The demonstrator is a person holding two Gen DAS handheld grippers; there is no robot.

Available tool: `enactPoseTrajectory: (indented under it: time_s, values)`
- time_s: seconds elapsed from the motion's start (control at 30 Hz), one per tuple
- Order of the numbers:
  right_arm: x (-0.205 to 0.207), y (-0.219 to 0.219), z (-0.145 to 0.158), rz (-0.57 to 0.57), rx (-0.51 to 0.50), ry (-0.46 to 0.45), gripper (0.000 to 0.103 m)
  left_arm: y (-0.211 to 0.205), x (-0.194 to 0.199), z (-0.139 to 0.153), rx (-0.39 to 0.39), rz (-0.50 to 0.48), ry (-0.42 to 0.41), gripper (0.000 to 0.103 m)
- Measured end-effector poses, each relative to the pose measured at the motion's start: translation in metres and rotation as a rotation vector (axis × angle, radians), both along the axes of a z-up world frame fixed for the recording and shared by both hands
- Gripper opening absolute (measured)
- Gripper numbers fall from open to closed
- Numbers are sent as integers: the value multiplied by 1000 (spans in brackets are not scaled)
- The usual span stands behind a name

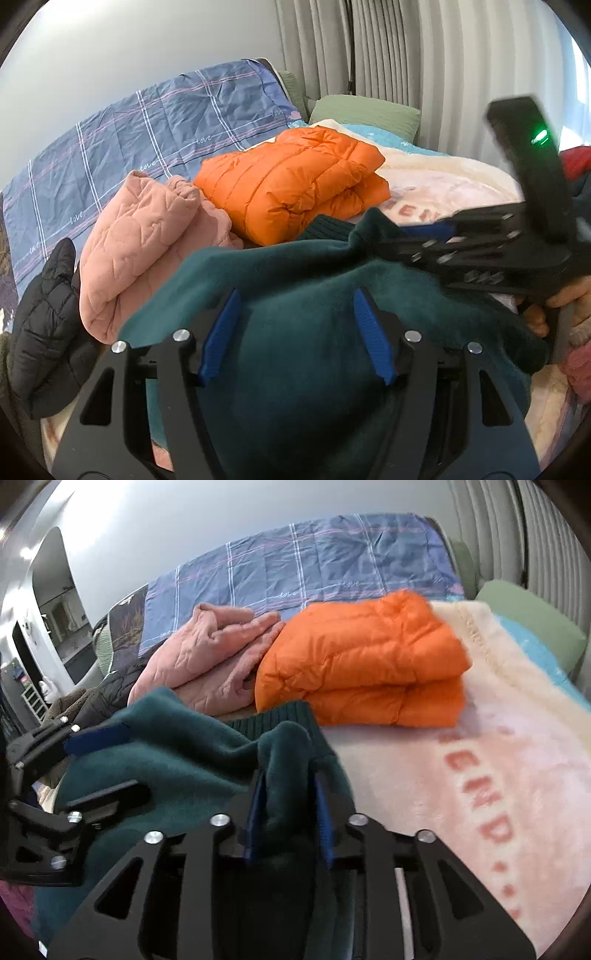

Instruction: Fold large clothes

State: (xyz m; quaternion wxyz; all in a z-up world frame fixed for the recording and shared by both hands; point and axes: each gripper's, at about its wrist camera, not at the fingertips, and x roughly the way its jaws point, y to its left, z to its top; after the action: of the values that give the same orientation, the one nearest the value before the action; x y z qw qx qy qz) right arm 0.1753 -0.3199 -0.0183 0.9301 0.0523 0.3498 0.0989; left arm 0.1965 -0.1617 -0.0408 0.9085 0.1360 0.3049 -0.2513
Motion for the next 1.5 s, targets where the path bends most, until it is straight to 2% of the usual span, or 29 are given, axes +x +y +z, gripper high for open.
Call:
enactPoseTrajectory:
  time_s: [0.03,0.1,0.17,0.23,0.3,0.37,0.47,0.57,0.63,0.77,0.83,0.9,1.0,1.1,1.23,1.33,1.37,1.4,1.47,1.5]
  values:
    - [-10,-2,11,-38,-12,-37,38,2,0,0,-7,4,1,66]
    - [-31,-3,26,-33,27,-86,37,4,1,-1,-20,6,5,66]
    - [-65,5,35,79,133,-128,36,1,1,-1,-10,7,6,66]
    - [-80,17,21,116,133,-96,36,-1,2,-1,-1,9,4,66]
    - [-77,22,-18,58,94,3,39,-1,1,-1,-7,9,6,66]
    - [-82,10,-43,19,164,-50,41,-5,2,-4,7,10,8,66]
    - [-85,2,-42,-28,233,-22,41,-17,-5,-3,67,16,-29,66]
    - [-84,9,-42,-12,178,-37,41,-15,-4,-4,63,21,-24,66]
    - [-81,10,-41,-14,183,-35,41,-14,-4,-2,68,23,-19,67]
    - [-87,1,-43,-14,220,-40,42,-27,-9,6,138,37,-43,67]
    - [-88,-2,-45,-7,232,-42,42,-31,-10,11,141,38,-40,70]
    - [-88,-5,-46,-2,243,-39,42,-33,-10,13,109,2,-11,77]
    - [-87,-5,-48,2,241,-40,42,-41,-7,4,161,0,-9,77]
    - [-88,-5,-48,4,245,-41,42,-41,0,0,163,-2,29,77]
    - [-88,-6,-48,1,251,-38,42,-45,0,-5,196,4,22,77]
    - [-103,-12,-38,-16,299,-33,43,-44,-3,-5,195,11,13,77]
    - [-112,-12,-32,14,299,-56,43,-42,-3,-5,189,15,13,77]
    - [-120,-7,-30,36,243,-69,43,-40,-3,-6,183,15,11,77]
    - [-113,-4,-50,25,189,0,41,-39,1,-12,181,12,10,77]
    - [-108,-10,-65,19,249,24,41,-41,4,-16,188,12,23,77]
